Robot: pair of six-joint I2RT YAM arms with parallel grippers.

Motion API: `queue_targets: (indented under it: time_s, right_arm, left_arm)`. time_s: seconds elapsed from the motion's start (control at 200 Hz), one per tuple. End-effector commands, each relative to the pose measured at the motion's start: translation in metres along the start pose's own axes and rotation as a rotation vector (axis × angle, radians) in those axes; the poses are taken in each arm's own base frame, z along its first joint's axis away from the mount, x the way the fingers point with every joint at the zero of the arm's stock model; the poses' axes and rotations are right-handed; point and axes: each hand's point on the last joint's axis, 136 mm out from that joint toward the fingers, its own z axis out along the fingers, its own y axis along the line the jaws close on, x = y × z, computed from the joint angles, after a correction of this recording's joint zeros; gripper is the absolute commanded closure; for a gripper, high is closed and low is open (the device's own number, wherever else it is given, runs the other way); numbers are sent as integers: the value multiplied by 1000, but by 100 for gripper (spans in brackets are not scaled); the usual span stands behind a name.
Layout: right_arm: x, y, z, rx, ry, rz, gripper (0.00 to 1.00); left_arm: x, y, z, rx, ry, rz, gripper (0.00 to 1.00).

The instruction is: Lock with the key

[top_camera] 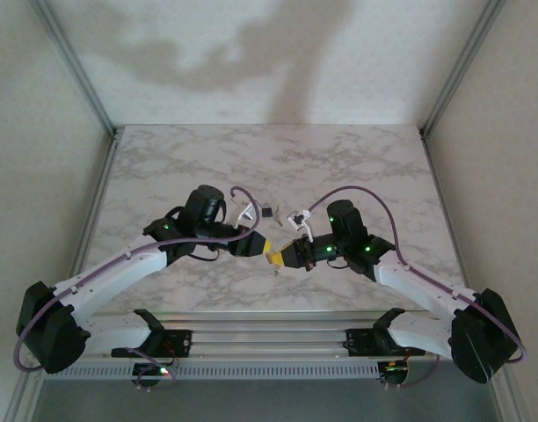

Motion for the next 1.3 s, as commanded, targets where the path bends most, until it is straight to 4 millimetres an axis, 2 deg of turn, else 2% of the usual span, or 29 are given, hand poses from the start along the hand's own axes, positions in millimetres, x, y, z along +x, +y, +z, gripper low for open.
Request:
queue_targets:
  time_s: [0.0,0.481,0.541,0.686,1.026,1.291]
  right_arm:
    - [-7,17,1,-50,6,-57,100]
    - [-7,19,0,-55,6,-63,100]
    - [-7,21,0,-59,5,-66,100]
    - [-7,25,-2,-71,-1,-73,100]
    - [-8,48,-6,-184,-2,-87,100]
    - [-9,58,-9,-225,-3,-104,100]
  left_arm:
    - [-4,-9,-4,14,-16,40,80]
    - [-2,-15,-6,38,-21,54,93]
    - [-1,-13,-6,32,-20,51,100]
    - [-1,-8,-7,6,-38,63,100]
    - [0,-1,-18,-34,-143,114,100]
    - [4,10,-12,-39,-156,89,100]
